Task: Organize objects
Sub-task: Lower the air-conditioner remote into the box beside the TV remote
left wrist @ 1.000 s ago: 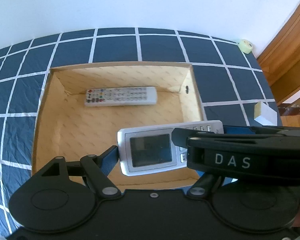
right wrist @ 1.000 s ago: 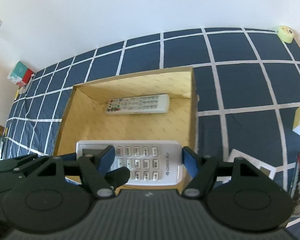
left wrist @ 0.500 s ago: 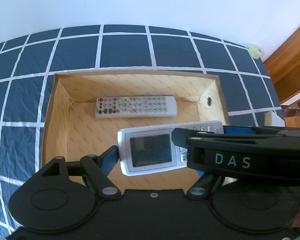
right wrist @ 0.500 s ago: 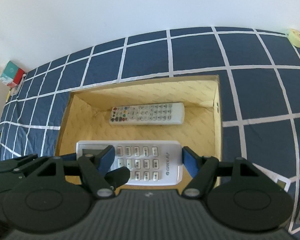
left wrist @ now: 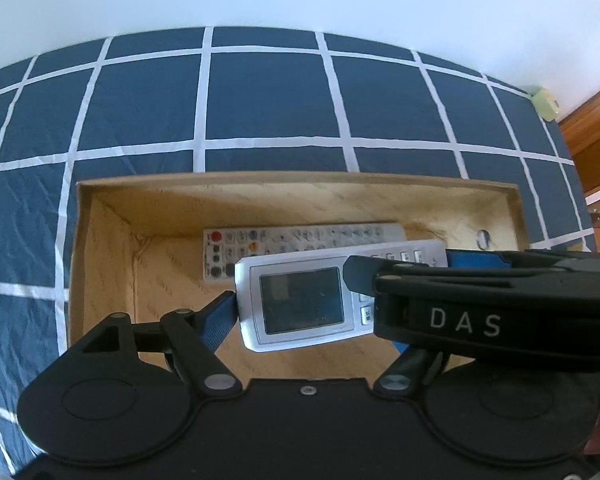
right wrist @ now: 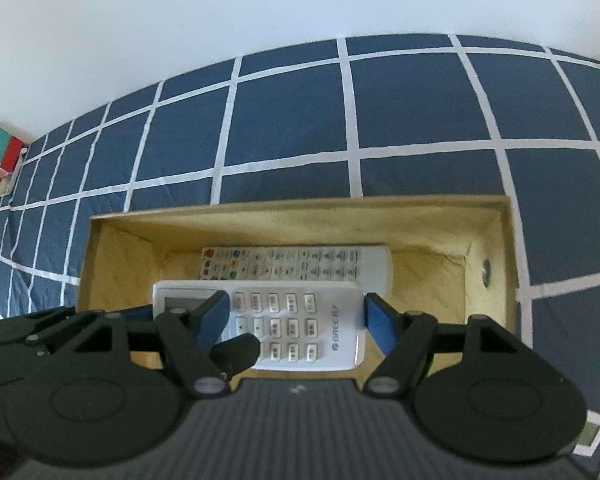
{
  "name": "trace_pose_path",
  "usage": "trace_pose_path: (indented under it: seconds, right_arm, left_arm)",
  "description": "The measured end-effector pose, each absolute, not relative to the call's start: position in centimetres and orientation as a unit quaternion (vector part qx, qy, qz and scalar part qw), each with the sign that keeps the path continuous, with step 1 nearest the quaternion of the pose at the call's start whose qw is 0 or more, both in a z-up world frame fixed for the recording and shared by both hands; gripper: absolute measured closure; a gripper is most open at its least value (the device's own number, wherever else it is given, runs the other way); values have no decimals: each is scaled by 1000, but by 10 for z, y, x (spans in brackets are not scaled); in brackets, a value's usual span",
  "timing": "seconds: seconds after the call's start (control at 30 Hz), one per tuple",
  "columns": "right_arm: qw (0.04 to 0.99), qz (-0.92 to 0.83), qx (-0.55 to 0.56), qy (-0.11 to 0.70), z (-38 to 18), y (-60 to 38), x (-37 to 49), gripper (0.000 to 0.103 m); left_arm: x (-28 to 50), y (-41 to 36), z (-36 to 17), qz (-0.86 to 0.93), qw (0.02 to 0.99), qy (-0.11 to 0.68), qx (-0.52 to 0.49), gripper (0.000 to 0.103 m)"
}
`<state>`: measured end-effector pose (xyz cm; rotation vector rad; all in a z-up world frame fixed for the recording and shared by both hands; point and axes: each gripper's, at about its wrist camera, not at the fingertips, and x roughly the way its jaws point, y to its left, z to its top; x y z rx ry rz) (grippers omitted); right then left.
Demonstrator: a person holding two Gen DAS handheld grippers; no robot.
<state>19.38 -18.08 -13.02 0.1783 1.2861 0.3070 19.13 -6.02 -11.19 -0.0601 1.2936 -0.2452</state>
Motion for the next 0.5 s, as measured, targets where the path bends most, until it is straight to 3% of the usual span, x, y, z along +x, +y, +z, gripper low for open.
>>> trace_pose_path:
  seconds: [0.5]
  right_arm:
    - [774,125,89,614,-165,-171,231,31]
  left_arm:
    - [232,-53,-146,-125,775,619,-28,28]
